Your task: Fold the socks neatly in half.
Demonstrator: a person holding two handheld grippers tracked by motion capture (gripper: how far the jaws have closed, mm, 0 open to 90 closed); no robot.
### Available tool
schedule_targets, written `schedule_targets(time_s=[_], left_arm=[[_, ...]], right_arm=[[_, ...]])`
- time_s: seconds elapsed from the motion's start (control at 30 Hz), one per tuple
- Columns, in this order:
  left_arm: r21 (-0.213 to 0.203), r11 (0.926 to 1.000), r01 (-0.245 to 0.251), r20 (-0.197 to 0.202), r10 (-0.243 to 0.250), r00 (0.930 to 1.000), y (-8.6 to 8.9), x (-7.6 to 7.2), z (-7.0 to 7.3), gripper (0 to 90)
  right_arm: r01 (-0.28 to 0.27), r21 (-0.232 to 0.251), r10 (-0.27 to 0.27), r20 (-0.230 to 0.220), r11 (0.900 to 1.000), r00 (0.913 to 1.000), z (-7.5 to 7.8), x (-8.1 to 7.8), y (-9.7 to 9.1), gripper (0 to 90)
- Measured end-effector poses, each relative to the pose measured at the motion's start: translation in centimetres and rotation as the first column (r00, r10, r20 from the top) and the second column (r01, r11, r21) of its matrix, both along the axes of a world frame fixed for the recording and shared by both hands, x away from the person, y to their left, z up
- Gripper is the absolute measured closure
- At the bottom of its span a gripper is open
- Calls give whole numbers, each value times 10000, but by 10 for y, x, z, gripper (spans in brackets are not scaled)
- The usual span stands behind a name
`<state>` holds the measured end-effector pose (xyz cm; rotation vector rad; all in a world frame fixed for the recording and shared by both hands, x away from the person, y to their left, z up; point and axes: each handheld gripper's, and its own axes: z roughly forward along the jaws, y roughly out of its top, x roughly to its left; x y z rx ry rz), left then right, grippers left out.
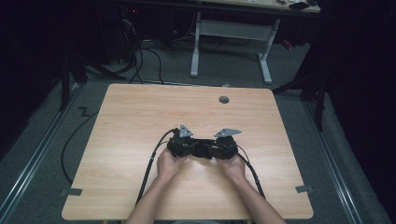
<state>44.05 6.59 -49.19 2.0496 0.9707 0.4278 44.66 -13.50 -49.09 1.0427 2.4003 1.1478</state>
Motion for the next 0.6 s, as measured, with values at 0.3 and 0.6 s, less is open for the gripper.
schedule_targets(time_s=[0.3, 0.6], left_arm=[[-1122, 9925, -481, 137, 500, 9987, 20, -10, 18, 477], [-720, 9749, -2105, -245, 2092, 9776, 83, -39, 2, 399]], right_arm=[[139, 650, -151, 180, 9978, 9997, 14, -5, -14, 541], [1373, 262, -1387, 646, 9902, 9882, 10, -31, -78, 505]])
